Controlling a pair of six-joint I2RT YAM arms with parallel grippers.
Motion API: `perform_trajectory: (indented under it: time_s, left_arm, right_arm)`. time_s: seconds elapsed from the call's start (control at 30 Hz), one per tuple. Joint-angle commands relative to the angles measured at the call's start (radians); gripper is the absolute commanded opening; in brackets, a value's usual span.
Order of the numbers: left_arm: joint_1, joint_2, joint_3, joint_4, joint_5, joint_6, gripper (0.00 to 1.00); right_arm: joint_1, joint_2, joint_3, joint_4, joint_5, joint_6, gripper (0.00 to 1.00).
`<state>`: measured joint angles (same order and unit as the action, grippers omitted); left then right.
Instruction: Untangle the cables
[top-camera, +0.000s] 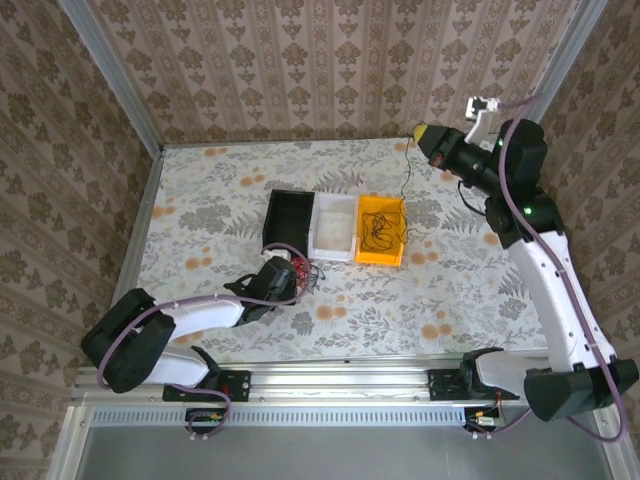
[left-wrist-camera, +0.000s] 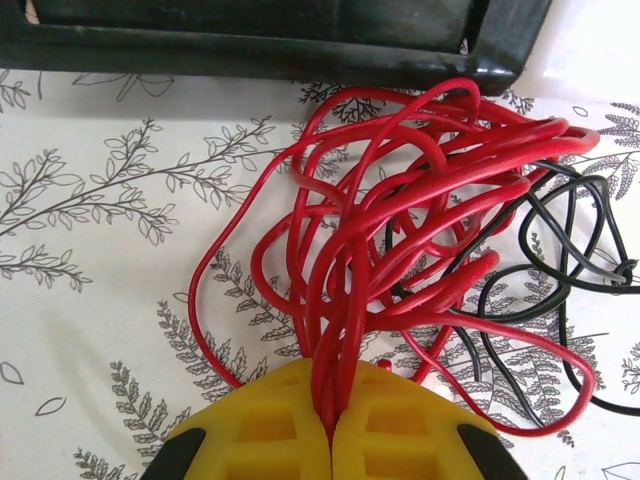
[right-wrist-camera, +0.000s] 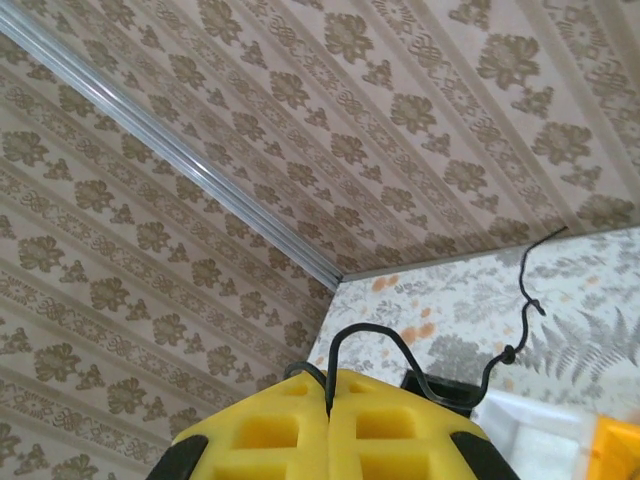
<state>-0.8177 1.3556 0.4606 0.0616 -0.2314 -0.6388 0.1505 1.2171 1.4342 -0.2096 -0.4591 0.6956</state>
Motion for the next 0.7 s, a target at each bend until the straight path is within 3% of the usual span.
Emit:
perform_trajectory:
  time_s: [0.0,0.33,0.67]
  left_arm:
    - [-0.003,0.018,0.023,0.003,0.025,0.037,0.00]
    - [-0.002,0.023,0.013,-0.003,0.005,0.029,0.00]
    - [-0.002,0.021,0.004,-0.003,-0.004,0.026,0.00]
  right_arm:
    - [0.025,0.055,0.109,0.007,0.023,-0.046,0.00]
    - [0.129,0.234,0.256,-0.018,0.054,-0.094,0.00]
    - [0.258,0.373,0.135,-0.109,0.270,-0.220,0.00]
